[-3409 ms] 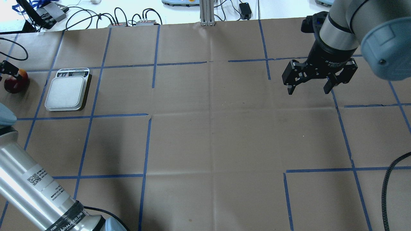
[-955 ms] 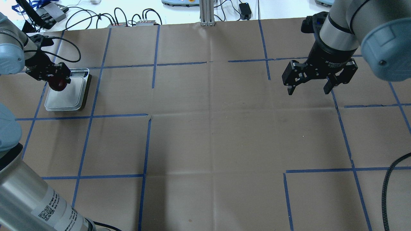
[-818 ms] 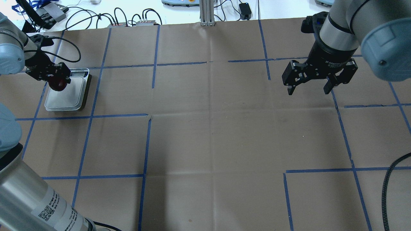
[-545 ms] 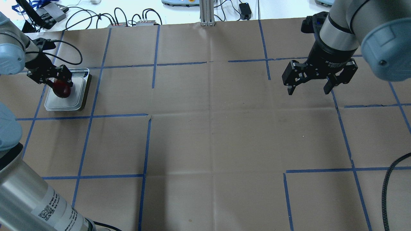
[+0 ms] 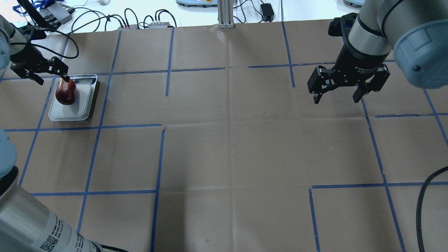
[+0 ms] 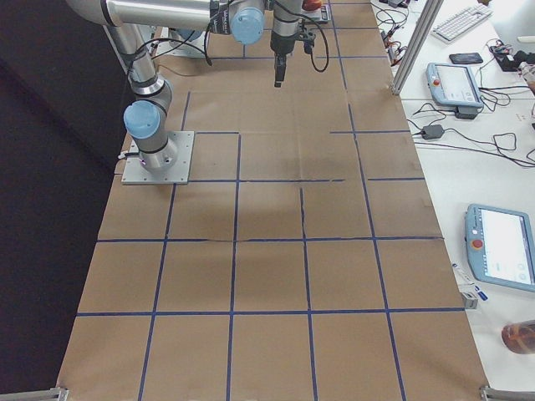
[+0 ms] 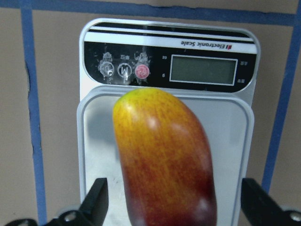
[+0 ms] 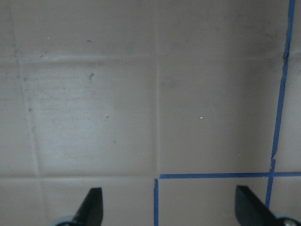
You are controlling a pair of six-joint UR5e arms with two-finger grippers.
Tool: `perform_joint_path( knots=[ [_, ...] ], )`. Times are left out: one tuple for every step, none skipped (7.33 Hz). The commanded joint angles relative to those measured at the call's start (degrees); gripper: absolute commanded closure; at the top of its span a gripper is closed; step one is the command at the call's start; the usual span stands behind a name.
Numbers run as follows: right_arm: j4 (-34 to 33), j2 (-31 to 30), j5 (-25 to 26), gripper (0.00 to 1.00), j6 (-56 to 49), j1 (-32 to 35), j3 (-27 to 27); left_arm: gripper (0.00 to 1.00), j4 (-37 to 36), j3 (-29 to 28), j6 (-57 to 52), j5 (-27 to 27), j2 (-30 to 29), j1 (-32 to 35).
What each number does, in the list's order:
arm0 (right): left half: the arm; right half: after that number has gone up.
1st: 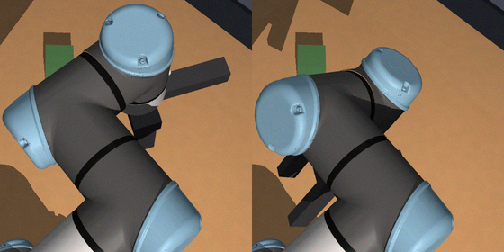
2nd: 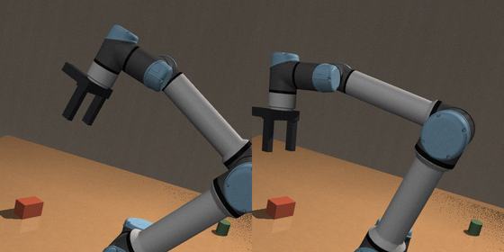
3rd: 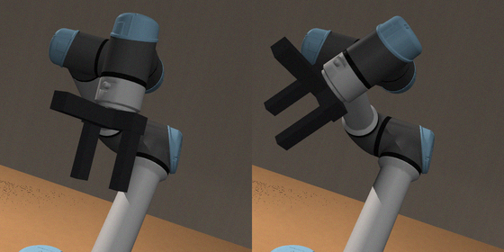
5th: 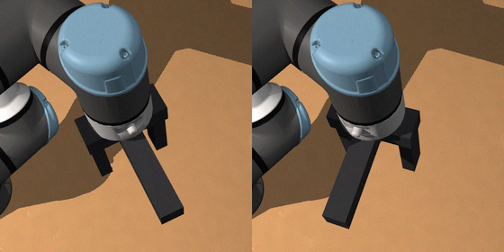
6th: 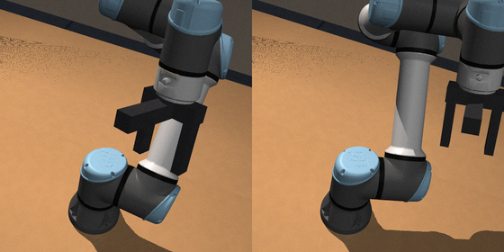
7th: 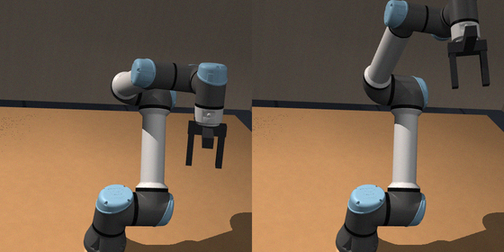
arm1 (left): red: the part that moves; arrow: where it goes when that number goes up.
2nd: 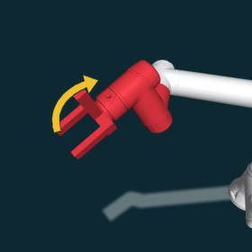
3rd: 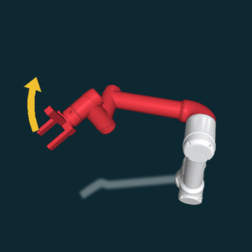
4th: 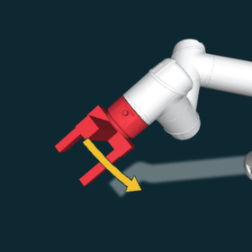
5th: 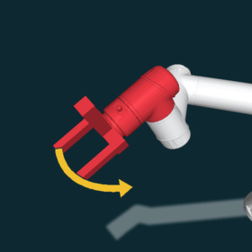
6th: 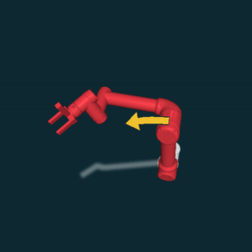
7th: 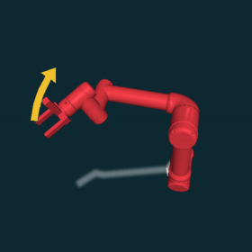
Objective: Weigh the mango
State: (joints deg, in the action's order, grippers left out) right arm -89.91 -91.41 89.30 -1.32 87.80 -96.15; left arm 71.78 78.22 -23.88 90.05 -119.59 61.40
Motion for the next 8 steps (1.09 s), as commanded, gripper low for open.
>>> perform_joint_path(
  knots=[
    [0.0,0.0,0.0,0.0,0.0,0.0,0.0,0.0,6.42,0.97,6.96,-0.22,7.67,1.43],
    [0.0,0.0,0.0,0.0,0.0,0.0,0.0,0.0,9.31,1.41,9.7,-0.05,10.83,4.48],
    [0.0,0.0,0.0,0.0,0.0,0.0,0.0,0.0,10.13,2.11,16.95,-0.05,12.95,8.34],
    [0.0,0.0,0.0,0.0,0.0,0.0,0.0,0.0,10.22,3.6,22.24,-0.05,15.15,12.56],
    [0.0,0.0,0.0,0.0,0.0,0.0,0.0,0.0,10.22,5.79,27.52,0.04,17.26,16.69],
    [0.0,0.0,0.0,0.0,0.0,0.0,0.0,0.0,10.14,8.77,31.66,0.12,20.15,20.04],
    [0.0,0.0,0.0,0.0,0.0,0.0,0.0,0.0,10.13,11.75,33.44,0.12,23.49,22.59],
    [0.0,0.0,0.0,0.0,0.0,0.0,0.0,0.0,10.05,14.66,35.64,0.73,26.31,25.06]
  ],
)
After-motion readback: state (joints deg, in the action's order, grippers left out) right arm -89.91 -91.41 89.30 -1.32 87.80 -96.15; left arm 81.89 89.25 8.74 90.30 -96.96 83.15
